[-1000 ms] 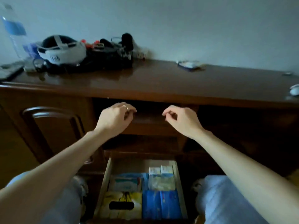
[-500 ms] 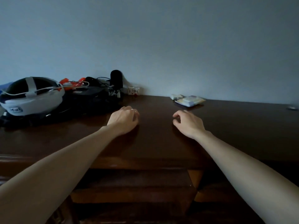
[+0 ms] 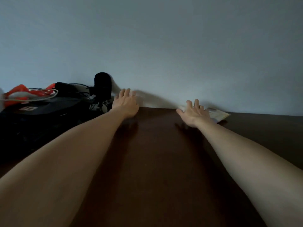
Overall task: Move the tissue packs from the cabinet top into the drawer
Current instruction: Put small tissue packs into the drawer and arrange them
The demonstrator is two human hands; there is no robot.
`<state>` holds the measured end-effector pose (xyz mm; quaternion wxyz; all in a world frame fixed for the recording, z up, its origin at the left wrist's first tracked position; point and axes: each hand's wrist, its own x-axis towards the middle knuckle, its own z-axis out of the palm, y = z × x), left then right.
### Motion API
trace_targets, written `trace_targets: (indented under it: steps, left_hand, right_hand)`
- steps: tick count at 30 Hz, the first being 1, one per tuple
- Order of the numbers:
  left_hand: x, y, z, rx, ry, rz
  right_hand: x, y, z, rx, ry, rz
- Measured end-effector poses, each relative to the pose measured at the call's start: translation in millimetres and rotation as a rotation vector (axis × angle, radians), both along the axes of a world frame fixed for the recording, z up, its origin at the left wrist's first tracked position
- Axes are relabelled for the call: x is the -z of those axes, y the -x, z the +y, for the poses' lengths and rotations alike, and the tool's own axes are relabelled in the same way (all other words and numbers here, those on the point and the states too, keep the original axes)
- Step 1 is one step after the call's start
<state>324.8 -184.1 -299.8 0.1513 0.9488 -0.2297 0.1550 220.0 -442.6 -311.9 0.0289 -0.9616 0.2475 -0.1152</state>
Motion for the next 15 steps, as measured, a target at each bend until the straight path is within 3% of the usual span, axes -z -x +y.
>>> trace_targets:
  steps: [3,5,8,15]
  left_hand:
    - [23,-25,2,-0.083,0.004,0.076]
    - [33,-33,1,-0.115,-0.059,-0.009]
    - [32,-28,3,-0.138,-0.067,0.040]
    - [13,66,23,0.107,-0.107,0.020]
  right_hand:
    - [11,-22,-12,0.024,0.114,0.148]
    - [13,-28,-16,0.027,0.153,0.155]
    - [7,-21,-12,-0.040,0.112,0.129]
    - [-3,58,55,-0.314,-0.068,0.023]
